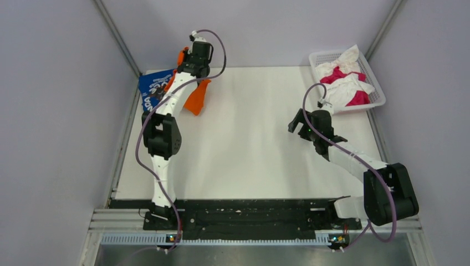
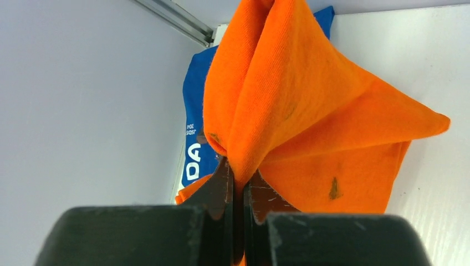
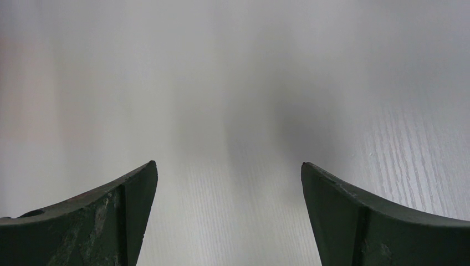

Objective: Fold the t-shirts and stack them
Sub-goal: Put the neatly folded tshirt into the corner of the board with the left arm

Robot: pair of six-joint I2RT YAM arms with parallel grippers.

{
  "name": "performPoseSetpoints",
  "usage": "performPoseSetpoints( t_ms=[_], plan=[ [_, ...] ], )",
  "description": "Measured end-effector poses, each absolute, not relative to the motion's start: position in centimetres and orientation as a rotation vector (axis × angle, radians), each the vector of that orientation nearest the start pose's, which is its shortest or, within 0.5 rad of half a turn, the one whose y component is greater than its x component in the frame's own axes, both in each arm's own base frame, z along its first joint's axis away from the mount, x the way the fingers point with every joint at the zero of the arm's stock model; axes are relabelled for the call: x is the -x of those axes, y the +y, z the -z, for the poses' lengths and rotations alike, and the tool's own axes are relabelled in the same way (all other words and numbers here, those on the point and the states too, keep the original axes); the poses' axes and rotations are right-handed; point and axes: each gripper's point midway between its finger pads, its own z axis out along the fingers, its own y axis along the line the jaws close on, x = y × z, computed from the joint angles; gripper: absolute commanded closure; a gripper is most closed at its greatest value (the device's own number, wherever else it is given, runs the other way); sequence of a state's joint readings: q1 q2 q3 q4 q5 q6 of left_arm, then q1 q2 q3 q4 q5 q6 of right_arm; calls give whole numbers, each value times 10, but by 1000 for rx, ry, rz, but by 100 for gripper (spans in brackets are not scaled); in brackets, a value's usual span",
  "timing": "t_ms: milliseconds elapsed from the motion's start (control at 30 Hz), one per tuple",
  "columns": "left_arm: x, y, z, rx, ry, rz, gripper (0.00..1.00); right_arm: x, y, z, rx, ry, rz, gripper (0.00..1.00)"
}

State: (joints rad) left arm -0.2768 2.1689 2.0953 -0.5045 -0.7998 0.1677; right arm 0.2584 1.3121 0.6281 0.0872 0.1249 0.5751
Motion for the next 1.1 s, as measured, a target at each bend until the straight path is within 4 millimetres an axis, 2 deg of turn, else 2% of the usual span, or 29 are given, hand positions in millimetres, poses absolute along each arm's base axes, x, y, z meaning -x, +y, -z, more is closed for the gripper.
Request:
performPoseSetpoints(
  t_ms=[367,567,700,933,1000,1100],
  plan=[
    [-575,-27,-268,52,2017,-676,100,-356,92,-90,-423,2139,-328,1],
    [-577,-17,-266,93,2029,-639,100,-357,91,-90,-426,2138,-320,1],
    [-578,1,-267,141,2035,-623,100,-357,89,-90,-425,2136,-308,1],
    [-583,47,-271,250,2027,-580,100,-357,88,-88,-426,2139,-299,1],
    [-587,57,-268,281,2026,-549,100,-356,88,-86,-421,2148,-293,1],
    [-594,68,-252,314,2047,-499,100,-356,87,-82,-417,2160,-285,1]
  ],
)
